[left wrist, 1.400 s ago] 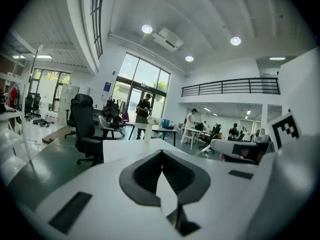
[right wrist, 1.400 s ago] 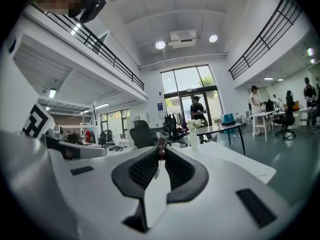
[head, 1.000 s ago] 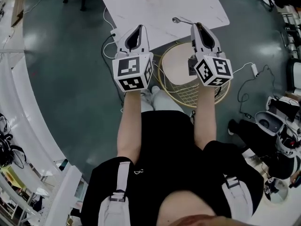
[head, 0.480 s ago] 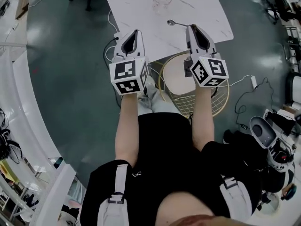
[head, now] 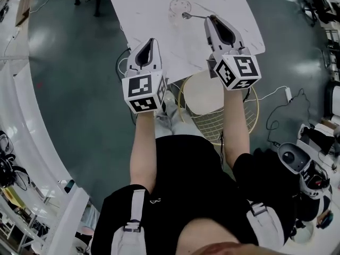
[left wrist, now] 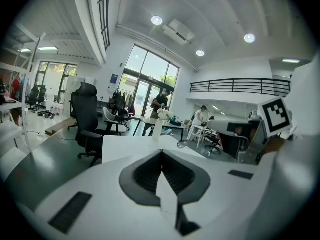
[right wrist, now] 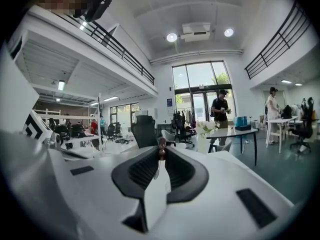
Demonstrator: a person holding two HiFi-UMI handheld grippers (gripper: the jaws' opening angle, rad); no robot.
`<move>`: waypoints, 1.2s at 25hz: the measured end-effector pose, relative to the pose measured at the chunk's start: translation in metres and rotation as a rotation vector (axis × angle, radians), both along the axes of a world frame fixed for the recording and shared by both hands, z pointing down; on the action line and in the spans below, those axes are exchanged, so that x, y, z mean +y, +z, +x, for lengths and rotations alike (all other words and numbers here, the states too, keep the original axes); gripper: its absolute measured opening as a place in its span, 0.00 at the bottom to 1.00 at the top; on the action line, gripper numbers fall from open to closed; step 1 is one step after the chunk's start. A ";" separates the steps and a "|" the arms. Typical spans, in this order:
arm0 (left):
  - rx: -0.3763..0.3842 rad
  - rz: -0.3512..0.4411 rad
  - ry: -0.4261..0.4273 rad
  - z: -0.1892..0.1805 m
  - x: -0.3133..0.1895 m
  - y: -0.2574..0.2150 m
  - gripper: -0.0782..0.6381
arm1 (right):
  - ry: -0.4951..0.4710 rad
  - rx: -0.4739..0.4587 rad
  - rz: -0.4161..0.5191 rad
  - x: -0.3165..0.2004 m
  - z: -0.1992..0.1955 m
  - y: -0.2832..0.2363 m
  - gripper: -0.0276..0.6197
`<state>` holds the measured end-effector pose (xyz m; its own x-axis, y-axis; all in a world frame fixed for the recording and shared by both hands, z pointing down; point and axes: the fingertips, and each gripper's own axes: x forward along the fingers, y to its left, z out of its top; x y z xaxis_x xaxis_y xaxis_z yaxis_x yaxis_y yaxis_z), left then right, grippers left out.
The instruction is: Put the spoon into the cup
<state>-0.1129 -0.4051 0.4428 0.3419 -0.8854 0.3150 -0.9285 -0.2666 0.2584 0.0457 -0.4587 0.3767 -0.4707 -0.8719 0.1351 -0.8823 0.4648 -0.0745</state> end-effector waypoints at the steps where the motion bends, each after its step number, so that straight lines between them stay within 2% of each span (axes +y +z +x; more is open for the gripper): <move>1: -0.001 -0.001 0.001 0.001 -0.004 0.001 0.13 | -0.010 0.010 0.004 -0.007 -0.001 0.000 0.11; 8: -0.019 -0.004 -0.014 -0.002 -0.031 0.001 0.13 | -0.058 0.076 -0.030 -0.063 -0.005 0.028 0.11; 18: -0.018 -0.051 -0.032 -0.011 -0.040 0.020 0.13 | -0.089 0.126 -0.231 -0.116 -0.021 0.123 0.11; 24: -0.016 -0.066 -0.032 -0.010 -0.042 0.026 0.13 | -0.097 0.125 -0.343 -0.124 -0.029 0.168 0.11; 30: -0.019 -0.074 -0.034 -0.012 -0.037 0.028 0.13 | -0.086 0.062 -0.426 -0.126 -0.031 0.191 0.11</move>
<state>-0.1248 -0.4425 0.4704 0.3049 -0.8705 0.3864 -0.9418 -0.2152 0.2583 0.0152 -0.5848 0.5674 -0.5192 -0.6898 0.5046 -0.8504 0.4762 -0.2240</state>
